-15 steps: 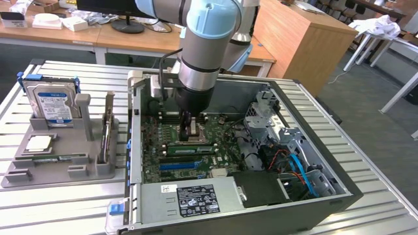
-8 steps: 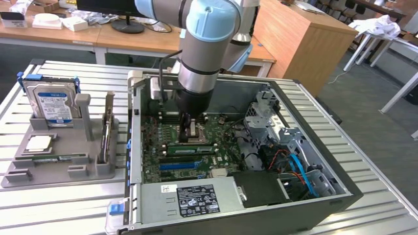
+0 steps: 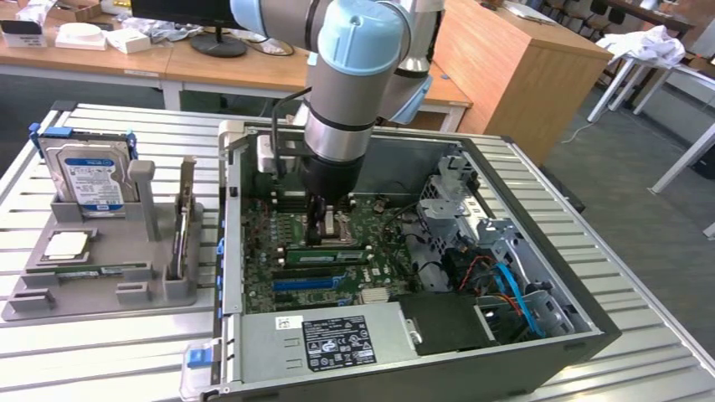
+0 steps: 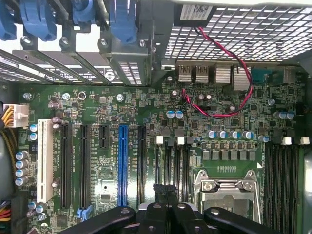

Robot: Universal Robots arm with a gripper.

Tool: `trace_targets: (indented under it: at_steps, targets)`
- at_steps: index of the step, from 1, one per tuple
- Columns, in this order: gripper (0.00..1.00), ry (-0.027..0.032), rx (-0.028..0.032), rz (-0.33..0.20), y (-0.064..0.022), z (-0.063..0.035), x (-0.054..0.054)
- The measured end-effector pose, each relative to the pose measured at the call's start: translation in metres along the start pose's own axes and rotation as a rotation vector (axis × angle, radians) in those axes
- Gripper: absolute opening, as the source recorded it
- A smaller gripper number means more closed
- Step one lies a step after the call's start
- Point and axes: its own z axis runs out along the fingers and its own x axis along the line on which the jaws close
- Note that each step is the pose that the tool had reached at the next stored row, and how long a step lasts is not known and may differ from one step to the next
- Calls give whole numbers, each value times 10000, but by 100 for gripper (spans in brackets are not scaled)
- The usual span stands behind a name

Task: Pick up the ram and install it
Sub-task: 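Insert the ram into the slot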

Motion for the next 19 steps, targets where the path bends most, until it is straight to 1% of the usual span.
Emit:
trace_targets:
  at_steps: [7, 19]
  targets:
    - [10, -2, 1, 0, -34, 1, 0]
    - [10, -1, 1, 1, -36, 2, 5]
